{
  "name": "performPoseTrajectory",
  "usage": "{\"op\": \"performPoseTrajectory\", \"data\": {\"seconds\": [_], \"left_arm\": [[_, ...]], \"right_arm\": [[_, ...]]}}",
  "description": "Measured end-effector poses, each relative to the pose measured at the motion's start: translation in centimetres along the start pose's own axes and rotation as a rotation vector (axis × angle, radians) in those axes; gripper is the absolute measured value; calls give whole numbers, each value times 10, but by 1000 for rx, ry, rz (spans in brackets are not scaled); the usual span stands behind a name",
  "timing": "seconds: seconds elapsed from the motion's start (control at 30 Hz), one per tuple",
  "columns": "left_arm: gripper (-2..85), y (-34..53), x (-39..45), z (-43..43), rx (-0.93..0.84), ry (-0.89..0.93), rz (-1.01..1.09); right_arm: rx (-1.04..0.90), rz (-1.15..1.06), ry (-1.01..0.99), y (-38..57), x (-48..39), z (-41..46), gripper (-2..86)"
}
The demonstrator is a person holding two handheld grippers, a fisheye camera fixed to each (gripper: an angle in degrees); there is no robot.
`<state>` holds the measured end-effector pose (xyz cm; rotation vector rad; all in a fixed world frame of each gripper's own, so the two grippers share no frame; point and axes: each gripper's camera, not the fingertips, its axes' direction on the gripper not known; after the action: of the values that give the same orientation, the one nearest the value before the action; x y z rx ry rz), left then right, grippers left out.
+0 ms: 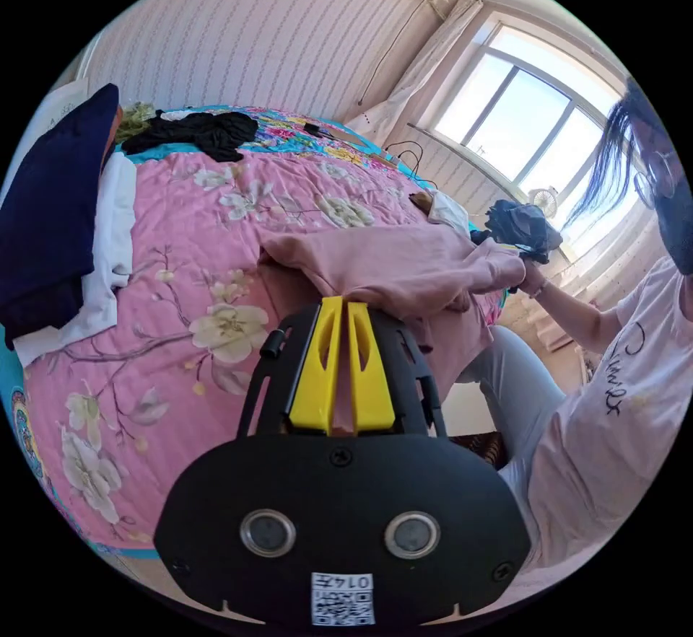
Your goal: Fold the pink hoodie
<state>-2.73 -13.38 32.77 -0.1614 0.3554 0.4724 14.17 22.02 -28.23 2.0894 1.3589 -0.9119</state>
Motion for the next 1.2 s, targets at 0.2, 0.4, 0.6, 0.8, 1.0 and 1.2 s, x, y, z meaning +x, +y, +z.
{"op": "performPoseTrajectory", "data": {"seconds": [0.2,0.4,0.6,0.8,1.0,1.2], "left_arm": [[-9,61,19,12,-129,-112,-92],[4,72,49,-20,-64,-174,-126],[95,85,58,15,-37,-143,-310],[47,91,56,56,-106,-6,-397],[25,94,78,24,-106,-25,-319],[62,95,117,57,-269,-242,-116]], "right_arm": [[-250,53,113,87,-41,42,67],[-113,277,162,122,-56,11,67],[63,456,132,143,-69,9,147],[45,639,-70,155,-54,51,84],[-23,567,-75,155,-80,40,53],[-192,500,46,142,-109,79,71]]}}
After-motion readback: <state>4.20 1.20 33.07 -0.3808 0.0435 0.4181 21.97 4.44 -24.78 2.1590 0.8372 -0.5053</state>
